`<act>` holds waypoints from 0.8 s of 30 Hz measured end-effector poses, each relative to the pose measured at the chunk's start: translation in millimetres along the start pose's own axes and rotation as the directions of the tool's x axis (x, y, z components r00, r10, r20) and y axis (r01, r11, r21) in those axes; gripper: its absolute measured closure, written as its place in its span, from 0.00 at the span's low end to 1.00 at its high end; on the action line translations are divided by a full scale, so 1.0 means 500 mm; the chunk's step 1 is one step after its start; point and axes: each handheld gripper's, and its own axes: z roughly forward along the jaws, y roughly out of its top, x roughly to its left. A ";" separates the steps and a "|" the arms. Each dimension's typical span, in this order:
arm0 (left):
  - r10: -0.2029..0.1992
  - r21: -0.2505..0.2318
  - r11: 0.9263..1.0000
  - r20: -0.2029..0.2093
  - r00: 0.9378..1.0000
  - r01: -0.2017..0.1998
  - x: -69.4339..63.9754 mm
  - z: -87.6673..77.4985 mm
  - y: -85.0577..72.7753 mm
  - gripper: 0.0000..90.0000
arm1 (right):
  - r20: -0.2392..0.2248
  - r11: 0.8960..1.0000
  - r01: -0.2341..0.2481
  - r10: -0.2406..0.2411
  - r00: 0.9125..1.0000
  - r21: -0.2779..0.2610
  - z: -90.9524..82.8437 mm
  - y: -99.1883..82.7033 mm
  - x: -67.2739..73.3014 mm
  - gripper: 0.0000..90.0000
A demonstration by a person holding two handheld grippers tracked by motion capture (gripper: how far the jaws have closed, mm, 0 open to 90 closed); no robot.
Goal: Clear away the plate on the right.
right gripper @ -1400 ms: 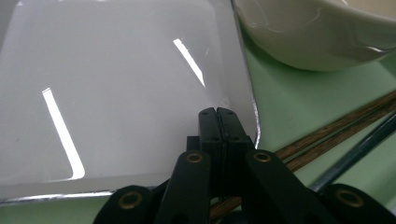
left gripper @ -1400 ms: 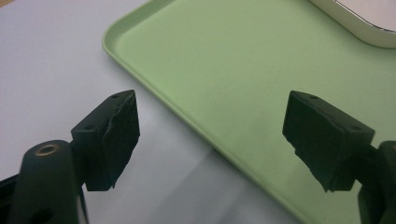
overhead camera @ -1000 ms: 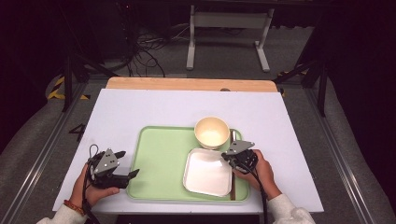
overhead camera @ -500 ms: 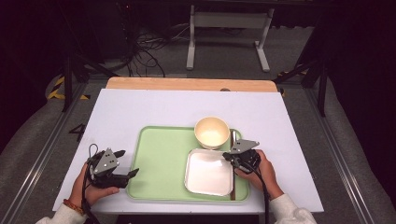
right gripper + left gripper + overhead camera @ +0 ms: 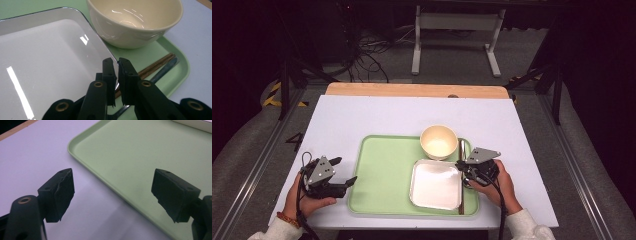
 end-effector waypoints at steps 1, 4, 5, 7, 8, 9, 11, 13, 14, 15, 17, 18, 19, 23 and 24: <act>0.000 -0.001 1.000 -0.003 1.000 0.000 0.002 0.000 -0.001 0.22 | 0.002 1.000 -0.003 0.003 1.000 -0.002 -0.003 -0.001 -0.001 0.92; -0.002 0.002 1.000 -0.008 1.000 0.002 0.004 0.001 -0.001 0.22 | 0.005 1.000 -0.010 0.010 1.000 -0.014 -0.013 -0.003 -0.005 0.92; 0.004 0.005 1.000 -0.013 1.000 -0.004 0.004 0.000 -0.001 0.22 | 0.005 1.000 -0.004 0.004 1.000 -0.014 -0.019 -0.003 -0.006 0.91; 0.004 0.004 1.000 -0.013 1.000 -0.004 0.004 0.000 -0.001 0.22 | 0.008 1.000 -0.003 0.004 1.000 -0.017 -0.020 -0.004 -0.006 0.91; 0.005 0.002 1.000 -0.012 1.000 -0.005 0.004 0.000 -0.002 0.22 | 0.011 1.000 -0.004 0.004 1.000 -0.025 -0.025 -0.005 -0.007 0.90; 0.008 0.003 1.000 -0.012 1.000 -0.008 0.005 -0.001 -0.002 0.22 | 0.011 1.000 -0.004 0.004 1.000 -0.025 -0.025 -0.005 -0.007 0.90; 0.003 0.000 1.000 -0.015 1.000 -0.003 0.005 0.000 -0.003 0.21 | 0.018 0.999 -0.004 0.004 1.000 -0.034 -0.030 -0.006 -0.008 0.89; 0.009 0.007 1.000 -0.018 1.000 -0.009 0.005 0.001 -0.005 0.21 | 0.020 0.999 -0.007 0.008 1.000 -0.044 -0.034 -0.007 -0.010 0.86; 0.011 0.011 1.000 -0.018 1.000 -0.010 0.004 0.003 -0.006 0.21 | 0.020 0.999 -0.007 0.008 1.000 -0.044 -0.034 -0.007 -0.010 0.86; 0.013 0.014 1.000 -0.018 1.000 -0.012 0.004 0.004 -0.007 0.21 | 0.022 0.999 -0.002 0.003 1.000 -0.045 -0.036 -0.008 -0.010 0.85; 0.018 0.017 1.000 -0.022 1.000 -0.018 0.004 0.005 -0.007 0.21 | 0.035 0.999 0.004 -0.002 0.999 -0.049 -0.040 -0.010 -0.009 0.82; 0.017 0.017 1.000 -0.023 1.000 -0.017 0.004 0.005 -0.007 0.21 | 0.037 0.999 0.002 0.000 0.999 -0.050 -0.042 -0.011 -0.009 0.82; 0.017 0.018 1.000 -0.024 1.000 -0.017 0.004 0.005 -0.007 0.21 | 0.040 0.999 0.001 0.001 0.999 -0.051 -0.044 -0.012 -0.011 0.81; 0.019 0.019 1.000 -0.029 0.999 -0.019 0.005 0.004 -0.008 0.21 | 0.067 0.999 -0.019 0.022 0.998 -0.051 -0.055 -0.016 -0.016 0.77; 0.017 0.018 1.000 -0.030 0.999 -0.017 0.006 0.004 -0.009 0.21 | 0.075 0.998 -0.024 0.029 0.997 -0.056 -0.060 -0.017 -0.018 0.75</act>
